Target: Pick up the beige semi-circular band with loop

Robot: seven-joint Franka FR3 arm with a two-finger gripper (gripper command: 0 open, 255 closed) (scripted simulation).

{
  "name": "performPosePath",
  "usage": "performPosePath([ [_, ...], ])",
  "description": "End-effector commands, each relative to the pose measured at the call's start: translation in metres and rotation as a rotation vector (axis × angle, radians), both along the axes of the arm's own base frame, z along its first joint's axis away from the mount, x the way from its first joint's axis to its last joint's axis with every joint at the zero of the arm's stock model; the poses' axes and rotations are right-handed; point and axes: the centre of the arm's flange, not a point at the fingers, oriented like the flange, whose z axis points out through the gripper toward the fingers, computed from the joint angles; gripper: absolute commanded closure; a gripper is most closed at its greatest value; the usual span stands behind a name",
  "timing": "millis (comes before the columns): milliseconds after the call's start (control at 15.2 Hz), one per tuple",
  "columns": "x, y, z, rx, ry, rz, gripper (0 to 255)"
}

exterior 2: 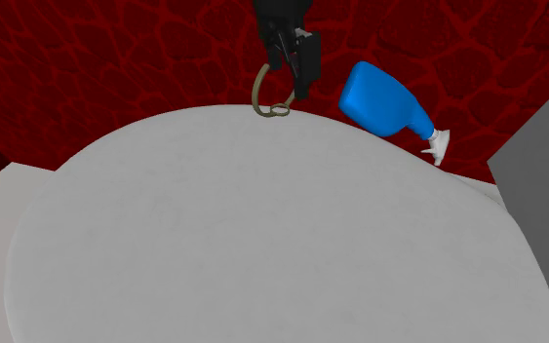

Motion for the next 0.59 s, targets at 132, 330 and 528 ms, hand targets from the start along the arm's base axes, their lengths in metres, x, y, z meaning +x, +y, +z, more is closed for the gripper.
performPosePath([
  [132,0.004,0.014,-0.019,0.002,-0.003,0.0,0],
  [330,0.004,0.014,-0.035,0.002,-0.003,0.0,0],
  [528,0.004,0.014,-0.049,0.002,-0.003,0.0,0],
])
